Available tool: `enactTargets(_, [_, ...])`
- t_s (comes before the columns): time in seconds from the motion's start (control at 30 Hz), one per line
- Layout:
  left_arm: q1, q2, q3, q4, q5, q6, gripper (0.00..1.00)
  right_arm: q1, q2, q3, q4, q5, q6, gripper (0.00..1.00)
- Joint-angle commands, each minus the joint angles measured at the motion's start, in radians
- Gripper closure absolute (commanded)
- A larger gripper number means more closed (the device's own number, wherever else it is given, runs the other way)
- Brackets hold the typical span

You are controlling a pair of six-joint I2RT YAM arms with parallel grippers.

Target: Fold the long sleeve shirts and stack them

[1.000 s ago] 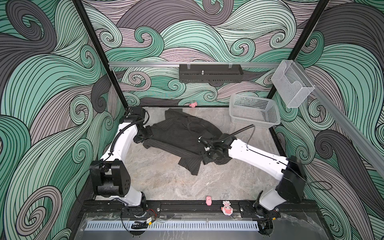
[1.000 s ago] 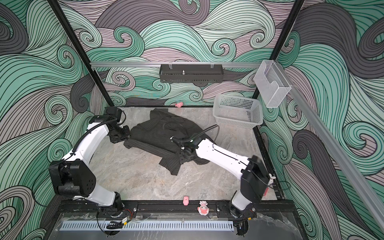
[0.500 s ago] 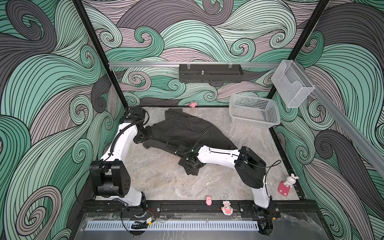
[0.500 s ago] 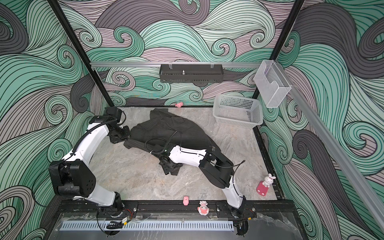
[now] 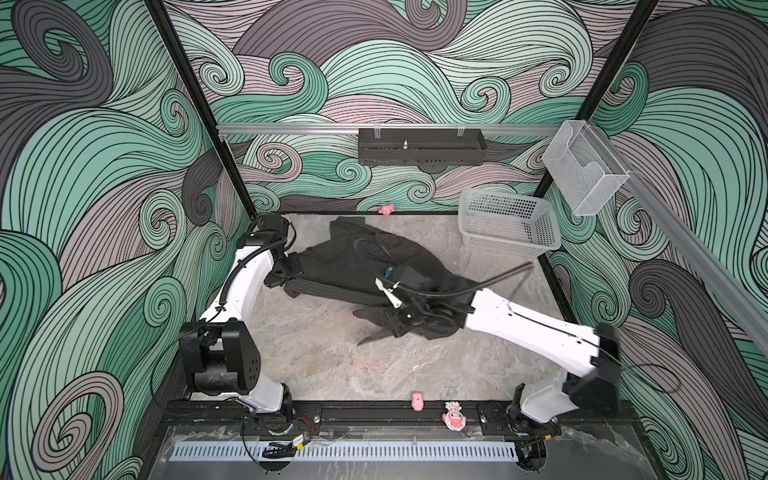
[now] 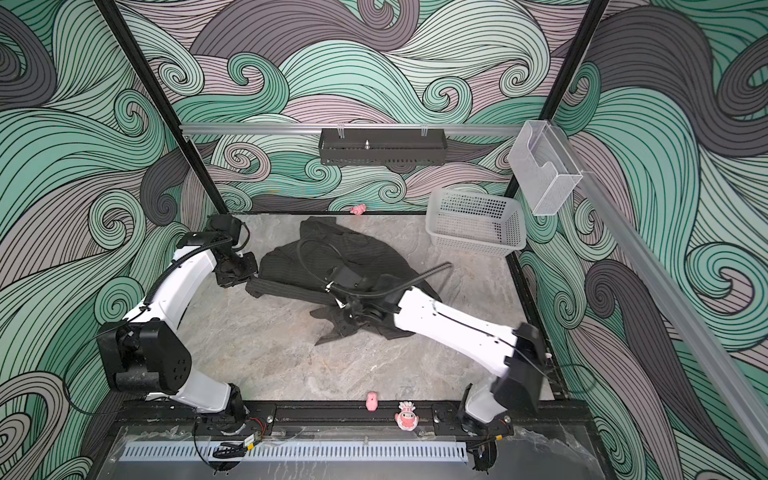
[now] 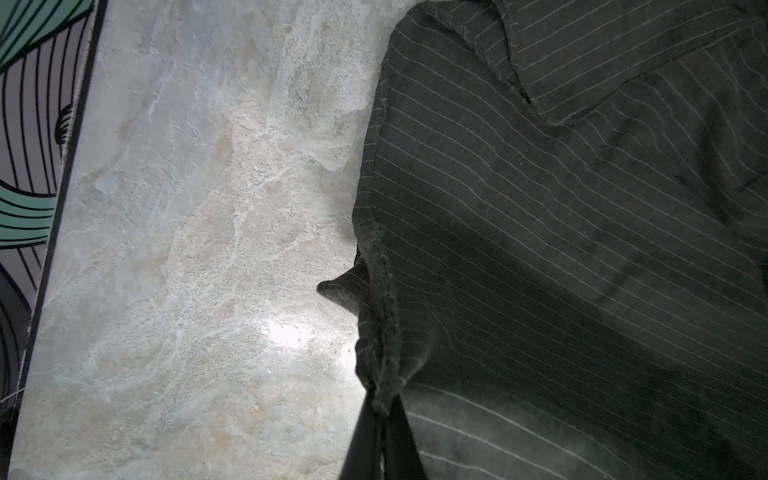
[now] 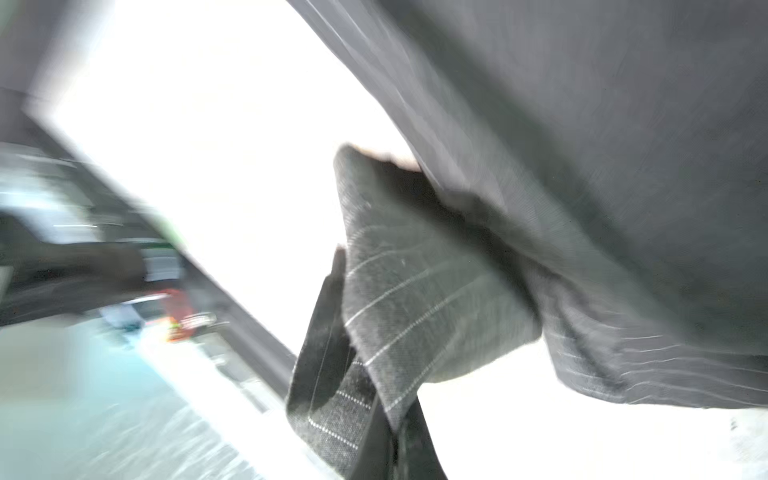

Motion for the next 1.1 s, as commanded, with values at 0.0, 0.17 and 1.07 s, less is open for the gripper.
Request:
enactTargets(0.0, [0.011, 0.013, -0.010, 0.005, -0.047, 0.011, 1.00, 0.002, -0.073, 0.058, -0.088, -0.010, -0.038, 1.00])
enactTargets(0.17, [0.014, -0.004, -0.020, -0.006, -0.061, 0.022, 1.00, 0.001, -0.105, 0.215, -0.086, 0.098, -0.083, 1.00])
enactTargets(1.07, [0.191, -0.210, -0.250, -0.018, -0.057, 0.032, 0.81, 0.073, 0.194, -0.013, 0.096, -0.152, -0.042, 0.91])
